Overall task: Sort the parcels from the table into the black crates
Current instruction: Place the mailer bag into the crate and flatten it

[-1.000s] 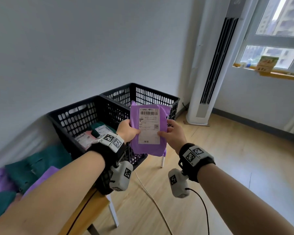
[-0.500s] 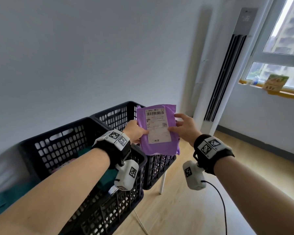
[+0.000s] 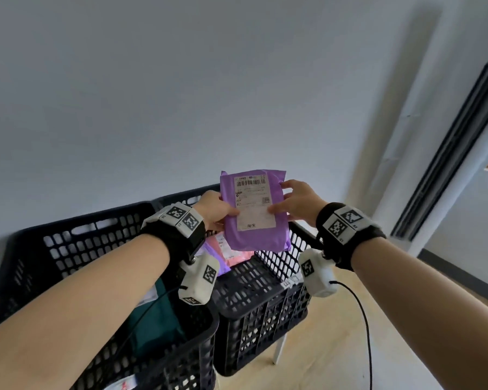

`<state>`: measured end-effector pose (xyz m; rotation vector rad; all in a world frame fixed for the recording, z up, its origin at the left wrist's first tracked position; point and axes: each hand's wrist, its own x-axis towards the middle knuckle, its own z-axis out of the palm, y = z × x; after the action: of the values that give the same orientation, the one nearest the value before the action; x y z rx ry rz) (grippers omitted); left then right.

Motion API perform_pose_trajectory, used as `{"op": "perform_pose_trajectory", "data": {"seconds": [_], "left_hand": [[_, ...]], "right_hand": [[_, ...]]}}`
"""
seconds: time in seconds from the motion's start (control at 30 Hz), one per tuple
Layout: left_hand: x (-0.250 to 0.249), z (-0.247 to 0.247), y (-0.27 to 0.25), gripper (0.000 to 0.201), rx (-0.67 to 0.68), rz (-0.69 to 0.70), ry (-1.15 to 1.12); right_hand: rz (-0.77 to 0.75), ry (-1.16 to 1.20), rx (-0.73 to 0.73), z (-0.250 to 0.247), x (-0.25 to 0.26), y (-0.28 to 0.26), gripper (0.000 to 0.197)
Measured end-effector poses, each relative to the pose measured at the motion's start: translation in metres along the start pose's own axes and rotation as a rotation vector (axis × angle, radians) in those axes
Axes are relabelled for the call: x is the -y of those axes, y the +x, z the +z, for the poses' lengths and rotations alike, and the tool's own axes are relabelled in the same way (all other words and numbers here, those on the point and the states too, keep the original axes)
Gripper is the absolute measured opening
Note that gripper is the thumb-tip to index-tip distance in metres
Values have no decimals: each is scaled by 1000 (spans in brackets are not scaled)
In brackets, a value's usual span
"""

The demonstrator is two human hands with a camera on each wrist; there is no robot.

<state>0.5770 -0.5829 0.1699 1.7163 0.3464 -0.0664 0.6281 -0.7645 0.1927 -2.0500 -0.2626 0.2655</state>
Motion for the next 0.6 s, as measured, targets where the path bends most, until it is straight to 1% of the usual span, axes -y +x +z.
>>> {"op": "perform_pose_trajectory", "data": {"seconds": [0.1, 0.2, 0.3, 0.37, 0.5, 0.6], "left_hand": [[-3, 14, 27, 32, -74, -53, -11], [-6, 29, 51, 34, -164, -100, -10], [-4, 39, 74, 35, -269, -140, 42], [4, 41, 89, 36, -303, -186, 57], [20, 40, 110, 40, -356, -273, 20], [29, 41, 124, 38, -383, -315, 51]], "right_hand": [[0, -13, 80, -9, -11, 41, 74], [-19, -46, 126, -12, -22, 76, 76], [-30, -95, 175, -11, -31, 109, 70], [-14, -102, 221, -8, -38, 127, 67], [-31, -158, 299, 8, -53, 157, 76], [-6, -165, 340, 21, -68, 178, 71]]}}
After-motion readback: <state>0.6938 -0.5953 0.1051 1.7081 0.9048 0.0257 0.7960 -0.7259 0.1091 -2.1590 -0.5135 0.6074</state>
